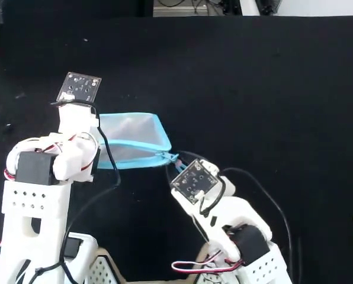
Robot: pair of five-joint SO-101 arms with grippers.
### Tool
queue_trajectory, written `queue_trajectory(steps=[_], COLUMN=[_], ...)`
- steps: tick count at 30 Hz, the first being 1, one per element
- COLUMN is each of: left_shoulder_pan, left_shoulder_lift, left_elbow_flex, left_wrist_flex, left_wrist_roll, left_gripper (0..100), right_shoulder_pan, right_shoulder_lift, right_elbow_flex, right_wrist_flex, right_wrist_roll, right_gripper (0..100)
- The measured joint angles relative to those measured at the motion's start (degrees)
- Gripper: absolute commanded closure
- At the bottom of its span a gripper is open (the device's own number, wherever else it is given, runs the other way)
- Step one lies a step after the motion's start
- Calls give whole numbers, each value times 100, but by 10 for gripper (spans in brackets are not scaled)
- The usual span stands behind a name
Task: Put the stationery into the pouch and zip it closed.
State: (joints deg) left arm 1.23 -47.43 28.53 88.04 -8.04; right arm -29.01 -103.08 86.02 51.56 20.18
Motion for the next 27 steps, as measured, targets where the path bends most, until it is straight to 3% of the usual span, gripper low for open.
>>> queue_trajectory(steps=[17, 27], left_shoulder_pan=[0, 0], left_shoulder_lift=[0, 0], left_elbow_flex=[0, 0], left_wrist_flex=[0, 0], left_wrist_roll=[0, 0], left_gripper=[970, 970], right_shoulder_pan=[-334, -554], right_shoulder_lift=[-9, -9], right_elbow_flex=[-501, -826], right_wrist_flex=[545, 554], right_wrist_roll=[0, -624], right_gripper=[988, 987])
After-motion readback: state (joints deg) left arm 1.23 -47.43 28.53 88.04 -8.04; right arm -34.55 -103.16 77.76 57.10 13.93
